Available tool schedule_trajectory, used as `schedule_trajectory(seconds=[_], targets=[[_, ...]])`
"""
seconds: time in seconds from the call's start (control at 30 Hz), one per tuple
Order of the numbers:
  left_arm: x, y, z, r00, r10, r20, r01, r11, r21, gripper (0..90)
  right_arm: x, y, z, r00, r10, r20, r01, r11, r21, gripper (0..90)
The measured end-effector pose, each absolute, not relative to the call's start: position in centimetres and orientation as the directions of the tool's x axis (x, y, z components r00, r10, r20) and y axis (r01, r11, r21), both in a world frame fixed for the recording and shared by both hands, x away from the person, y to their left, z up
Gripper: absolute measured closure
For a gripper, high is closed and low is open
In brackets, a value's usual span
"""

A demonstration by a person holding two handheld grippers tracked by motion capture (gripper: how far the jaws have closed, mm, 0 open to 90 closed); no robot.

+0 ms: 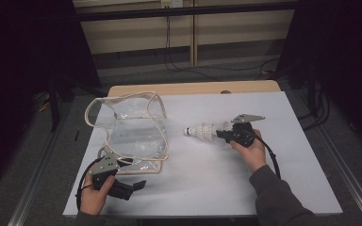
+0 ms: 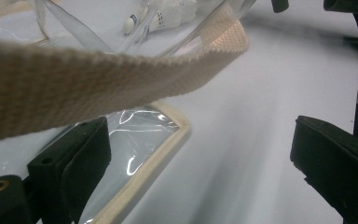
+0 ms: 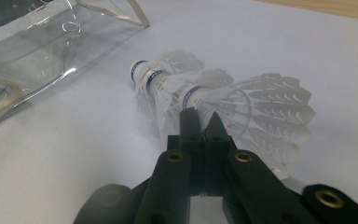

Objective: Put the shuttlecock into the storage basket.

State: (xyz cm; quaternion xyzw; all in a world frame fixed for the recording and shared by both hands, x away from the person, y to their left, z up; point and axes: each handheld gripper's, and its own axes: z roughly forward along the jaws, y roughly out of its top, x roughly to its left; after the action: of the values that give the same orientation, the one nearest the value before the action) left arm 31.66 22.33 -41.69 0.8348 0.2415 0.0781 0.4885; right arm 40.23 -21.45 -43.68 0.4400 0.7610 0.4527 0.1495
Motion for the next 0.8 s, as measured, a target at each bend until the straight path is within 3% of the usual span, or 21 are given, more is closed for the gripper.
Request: schedule_trajectory(seconds=[0.8], targets=[[31.6,22.3,-41.7,0.871,0.480,-0.106,0.327,-0.406,0.853,5.0,40.8,-20.2,-44.3,-0.572,0.797,0.194,0.545,0.193,0.816,90.0]])
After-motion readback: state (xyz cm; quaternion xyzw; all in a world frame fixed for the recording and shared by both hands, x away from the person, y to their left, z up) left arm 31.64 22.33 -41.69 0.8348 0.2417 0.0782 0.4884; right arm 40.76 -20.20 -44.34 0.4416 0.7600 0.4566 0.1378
